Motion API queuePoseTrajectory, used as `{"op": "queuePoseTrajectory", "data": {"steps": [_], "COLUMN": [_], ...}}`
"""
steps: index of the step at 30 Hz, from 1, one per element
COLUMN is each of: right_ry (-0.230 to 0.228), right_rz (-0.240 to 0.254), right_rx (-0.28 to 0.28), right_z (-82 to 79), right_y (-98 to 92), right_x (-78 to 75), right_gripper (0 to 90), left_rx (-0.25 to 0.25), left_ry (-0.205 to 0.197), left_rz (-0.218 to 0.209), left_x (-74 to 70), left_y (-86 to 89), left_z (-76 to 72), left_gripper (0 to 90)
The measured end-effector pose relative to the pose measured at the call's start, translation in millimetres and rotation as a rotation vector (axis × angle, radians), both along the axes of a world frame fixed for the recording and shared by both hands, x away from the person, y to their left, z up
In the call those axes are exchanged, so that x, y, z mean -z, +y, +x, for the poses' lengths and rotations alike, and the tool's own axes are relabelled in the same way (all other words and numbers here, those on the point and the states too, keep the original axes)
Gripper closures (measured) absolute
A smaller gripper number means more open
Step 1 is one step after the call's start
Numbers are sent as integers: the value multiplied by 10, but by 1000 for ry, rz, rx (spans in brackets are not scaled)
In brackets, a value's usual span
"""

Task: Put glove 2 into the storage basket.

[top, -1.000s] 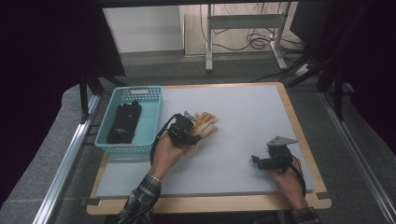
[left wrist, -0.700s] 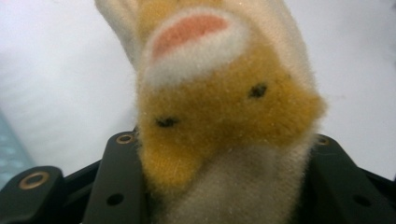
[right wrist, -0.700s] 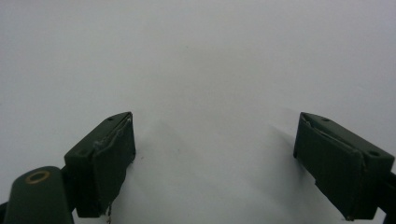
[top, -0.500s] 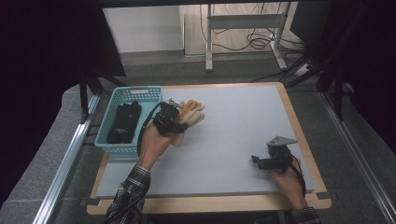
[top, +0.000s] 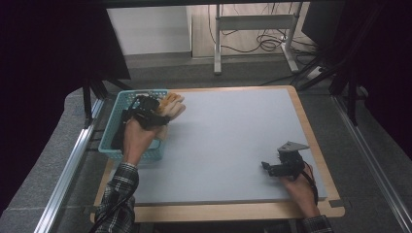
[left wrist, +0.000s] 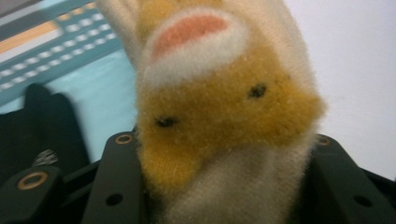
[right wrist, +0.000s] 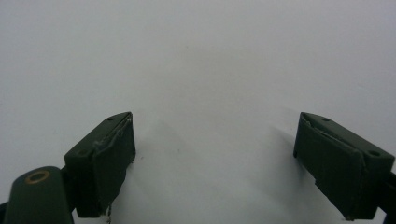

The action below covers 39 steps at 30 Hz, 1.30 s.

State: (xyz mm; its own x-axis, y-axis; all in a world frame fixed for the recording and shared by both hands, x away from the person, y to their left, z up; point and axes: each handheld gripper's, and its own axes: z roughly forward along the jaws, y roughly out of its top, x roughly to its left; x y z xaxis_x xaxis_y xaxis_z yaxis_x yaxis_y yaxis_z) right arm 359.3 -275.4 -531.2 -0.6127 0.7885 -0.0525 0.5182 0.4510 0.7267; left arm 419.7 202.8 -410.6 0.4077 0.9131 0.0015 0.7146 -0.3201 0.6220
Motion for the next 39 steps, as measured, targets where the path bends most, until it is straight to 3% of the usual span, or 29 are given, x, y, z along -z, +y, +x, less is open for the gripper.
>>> {"op": "queuePoseTrajectory", "data": {"steps": [10,19,24,30,35,39], "right_ry": [1,1,1,0,1,1], "right_rz": [1,1,2,1,2,2], "right_rx": [1,0,0,0,0,1], "right_z": [-1,0,-1,-1,-1,-1], "right_y": [0,0,0,0,0,0], "right_x": [0,0,-1,0,0,0], "right_gripper": [125,125,125,125,125,125], "left_rx": [-158,-210,-216,-178,-156,-140], "left_ry": [39,122,173,215,262,315], "left_rz": [-3,39,41,34,53,54], "left_x": [70,339,529,668,772,870], "left_y": [485,609,603,491,390,376], "left_z": [143,387,529,650,724,758], "left_gripper": [527,521,515,506,487,391]}}
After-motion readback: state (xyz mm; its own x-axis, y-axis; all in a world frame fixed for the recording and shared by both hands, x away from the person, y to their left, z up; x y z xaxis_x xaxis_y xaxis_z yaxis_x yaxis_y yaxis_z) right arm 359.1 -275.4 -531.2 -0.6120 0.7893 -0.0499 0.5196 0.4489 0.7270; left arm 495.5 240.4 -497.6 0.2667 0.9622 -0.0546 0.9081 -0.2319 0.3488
